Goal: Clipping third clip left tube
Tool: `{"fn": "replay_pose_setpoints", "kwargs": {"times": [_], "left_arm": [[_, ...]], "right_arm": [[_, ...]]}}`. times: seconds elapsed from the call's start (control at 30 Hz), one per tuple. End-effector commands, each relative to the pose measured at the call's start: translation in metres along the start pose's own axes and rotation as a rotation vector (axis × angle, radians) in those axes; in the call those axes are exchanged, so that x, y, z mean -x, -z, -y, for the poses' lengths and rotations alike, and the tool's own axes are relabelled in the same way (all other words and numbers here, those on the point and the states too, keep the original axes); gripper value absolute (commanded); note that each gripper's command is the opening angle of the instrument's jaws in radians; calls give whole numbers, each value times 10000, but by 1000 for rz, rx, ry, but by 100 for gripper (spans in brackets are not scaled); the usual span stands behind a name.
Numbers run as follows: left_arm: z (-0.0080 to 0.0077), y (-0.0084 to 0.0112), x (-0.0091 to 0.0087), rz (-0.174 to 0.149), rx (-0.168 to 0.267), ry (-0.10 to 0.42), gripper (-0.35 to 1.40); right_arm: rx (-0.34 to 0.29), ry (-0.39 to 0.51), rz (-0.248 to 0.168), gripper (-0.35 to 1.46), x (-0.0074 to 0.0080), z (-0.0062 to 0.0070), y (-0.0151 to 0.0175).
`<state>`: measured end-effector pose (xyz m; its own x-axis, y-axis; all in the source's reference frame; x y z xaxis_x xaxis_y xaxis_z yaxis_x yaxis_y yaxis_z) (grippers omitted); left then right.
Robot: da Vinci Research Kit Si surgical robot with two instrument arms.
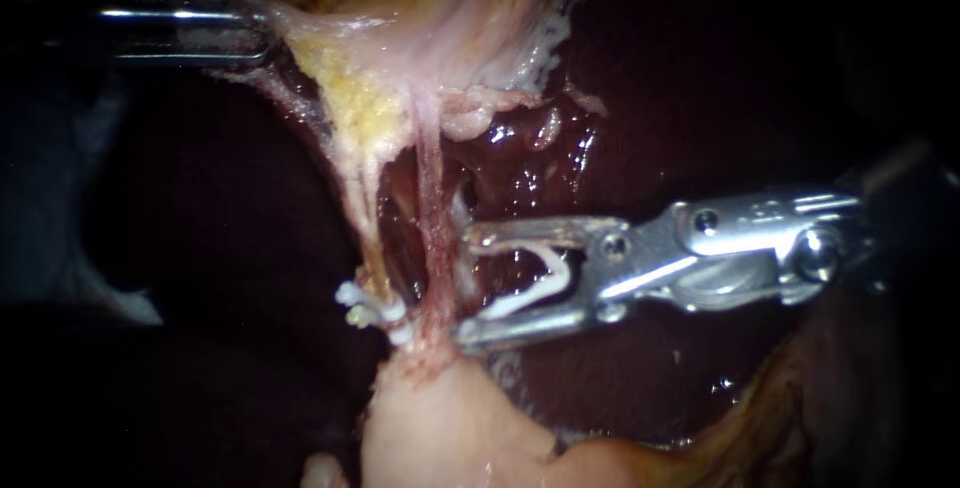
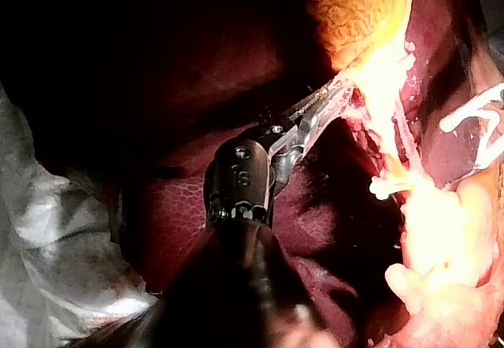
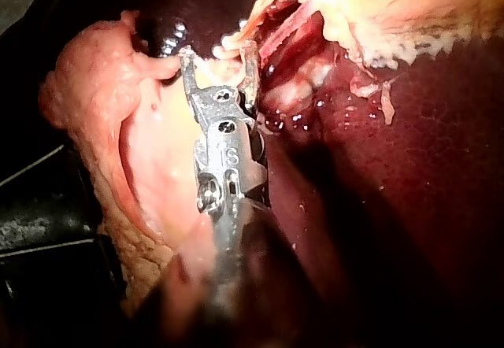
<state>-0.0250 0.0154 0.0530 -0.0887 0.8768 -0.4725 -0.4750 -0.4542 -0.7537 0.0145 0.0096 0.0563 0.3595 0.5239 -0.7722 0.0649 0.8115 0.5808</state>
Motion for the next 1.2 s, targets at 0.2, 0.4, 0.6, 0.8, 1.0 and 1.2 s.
{"fn": "replay_pose_setpoints", "kwargs": {"times": [0.2, 0.4, 0.6, 0.8, 1.0, 1.2], "left_arm": [[-2, -2, 1, 1, 2, -1, -35], [-2, -2, 2, 2, 4, -1, -35], [-2, -3, 2, 2, 4, -1, -35], [-2, -4, 2, 1, 3, -1, -35], [-2, -4, 2, 1, 3, -1, -35], [-2, -4, 1, 1, 3, -1, -35]], "right_arm": [[-1, -17, -9, 50, -2, -22, -25], [2, -29, -9, 50, 20, -47, -40], [-29, -30, -15, 50, 43, -66, -48], [-120, -47, -100, 49, 42, -71, -66], [-183, -55, -147, 47, 29, -66, -93], [-168, -65, -167, 47, 19, -66, -114]]}}
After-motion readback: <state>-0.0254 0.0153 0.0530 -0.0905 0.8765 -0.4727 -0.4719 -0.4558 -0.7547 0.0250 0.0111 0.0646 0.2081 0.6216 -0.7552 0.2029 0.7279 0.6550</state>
